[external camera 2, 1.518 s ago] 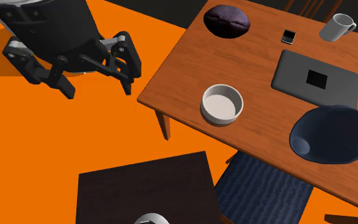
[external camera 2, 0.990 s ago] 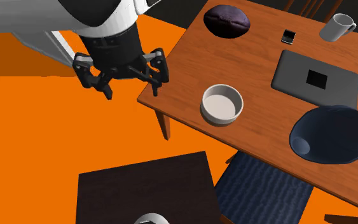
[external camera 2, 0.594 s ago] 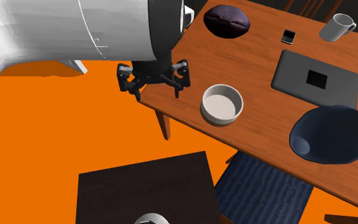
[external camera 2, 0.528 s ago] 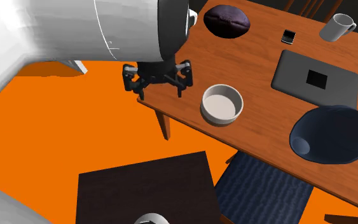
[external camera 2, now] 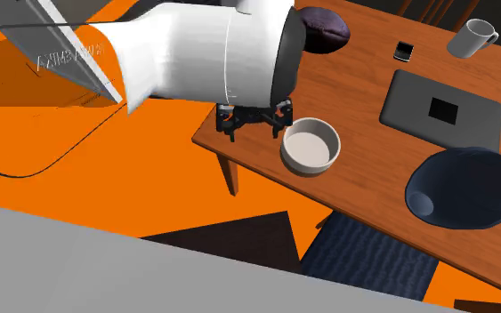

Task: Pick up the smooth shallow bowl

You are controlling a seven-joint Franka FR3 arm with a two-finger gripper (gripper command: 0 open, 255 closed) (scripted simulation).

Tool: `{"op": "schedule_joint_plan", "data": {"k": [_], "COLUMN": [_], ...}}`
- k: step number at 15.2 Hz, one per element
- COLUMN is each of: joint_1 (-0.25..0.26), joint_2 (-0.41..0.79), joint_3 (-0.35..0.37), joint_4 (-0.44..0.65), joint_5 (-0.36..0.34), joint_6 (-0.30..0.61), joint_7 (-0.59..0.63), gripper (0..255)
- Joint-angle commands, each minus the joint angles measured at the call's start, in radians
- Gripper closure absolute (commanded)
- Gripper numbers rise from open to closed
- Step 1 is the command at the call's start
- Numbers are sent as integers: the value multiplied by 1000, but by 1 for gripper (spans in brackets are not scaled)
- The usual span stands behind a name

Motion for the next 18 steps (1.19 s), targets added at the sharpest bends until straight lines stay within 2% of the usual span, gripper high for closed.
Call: {"op": "schedule_joint_plan", "data": {"k": [1, 8, 13, 18], "joint_1": [-2, -14, -59, -74], "joint_2": [72, 354, 564, 624], "joint_3": [-27, -96, -93, -73], "joint_4": [16, 107, 211, 207], "joint_5": [9, 113, 231, 269], "joint_6": [56, 229, 312, 370], "joint_7": [-35, -189, -314, -339], "gripper": [0, 0, 0, 0]}}
